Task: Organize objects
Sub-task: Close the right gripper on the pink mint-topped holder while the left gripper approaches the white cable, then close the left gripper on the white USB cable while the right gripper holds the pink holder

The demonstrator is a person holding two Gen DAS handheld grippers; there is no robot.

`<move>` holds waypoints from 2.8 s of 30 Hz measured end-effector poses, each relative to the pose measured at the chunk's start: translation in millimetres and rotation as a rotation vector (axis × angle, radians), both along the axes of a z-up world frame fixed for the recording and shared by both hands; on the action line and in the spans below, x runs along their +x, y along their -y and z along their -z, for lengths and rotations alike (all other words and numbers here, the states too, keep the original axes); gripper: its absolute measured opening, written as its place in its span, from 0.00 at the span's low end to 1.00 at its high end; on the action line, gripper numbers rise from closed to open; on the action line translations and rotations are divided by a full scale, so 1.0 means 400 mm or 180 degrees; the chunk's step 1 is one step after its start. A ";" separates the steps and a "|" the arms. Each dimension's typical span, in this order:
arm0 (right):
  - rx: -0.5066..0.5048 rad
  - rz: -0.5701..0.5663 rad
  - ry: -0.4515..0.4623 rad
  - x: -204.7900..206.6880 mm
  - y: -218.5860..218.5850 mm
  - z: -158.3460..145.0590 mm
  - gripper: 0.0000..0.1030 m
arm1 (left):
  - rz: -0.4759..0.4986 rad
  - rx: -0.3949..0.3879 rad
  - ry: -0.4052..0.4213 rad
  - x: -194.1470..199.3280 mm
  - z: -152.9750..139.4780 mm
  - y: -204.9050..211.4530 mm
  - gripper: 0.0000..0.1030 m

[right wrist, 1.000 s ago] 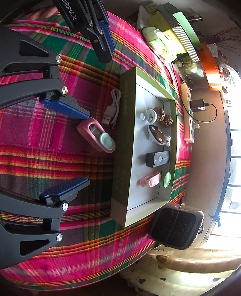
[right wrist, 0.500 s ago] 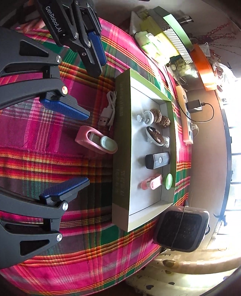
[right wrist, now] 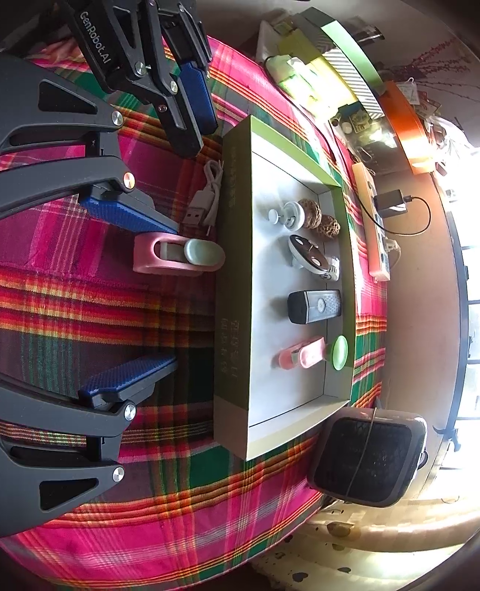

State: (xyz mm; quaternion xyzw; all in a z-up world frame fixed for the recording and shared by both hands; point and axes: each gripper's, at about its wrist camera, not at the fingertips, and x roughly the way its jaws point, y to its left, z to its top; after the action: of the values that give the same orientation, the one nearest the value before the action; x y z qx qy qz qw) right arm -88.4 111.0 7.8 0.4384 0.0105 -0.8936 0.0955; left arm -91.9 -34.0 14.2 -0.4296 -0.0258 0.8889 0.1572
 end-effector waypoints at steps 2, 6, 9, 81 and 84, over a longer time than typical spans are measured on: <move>0.0013 -0.0001 -0.0008 0.000 -0.005 0.000 0.62 | 0.0036 -0.0015 -0.0013 -0.005 -0.002 -0.007 0.33; 0.0017 -0.0037 -0.0028 -0.002 -0.011 -0.001 0.52 | 0.0078 -0.0060 -0.0023 -0.016 -0.001 -0.020 0.33; -0.0014 -0.0112 -0.0035 -0.003 -0.011 -0.002 0.46 | 0.0128 -0.0091 -0.0002 -0.024 0.004 -0.033 0.34; -0.0160 -0.0079 -0.0077 0.016 -0.136 -0.006 0.19 | 0.0994 -0.0412 -0.0024 -0.008 0.001 -0.175 0.37; -0.0156 -0.0093 -0.0069 0.017 -0.137 -0.006 0.19 | 0.1027 -0.0330 0.0067 -0.001 0.007 -0.179 0.37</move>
State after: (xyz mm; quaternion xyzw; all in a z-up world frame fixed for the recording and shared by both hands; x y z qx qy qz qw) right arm -81.7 165.9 10.3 0.4260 -0.0040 -0.8968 0.1191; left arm -92.4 37.6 11.3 -0.4450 0.0878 0.8477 0.2753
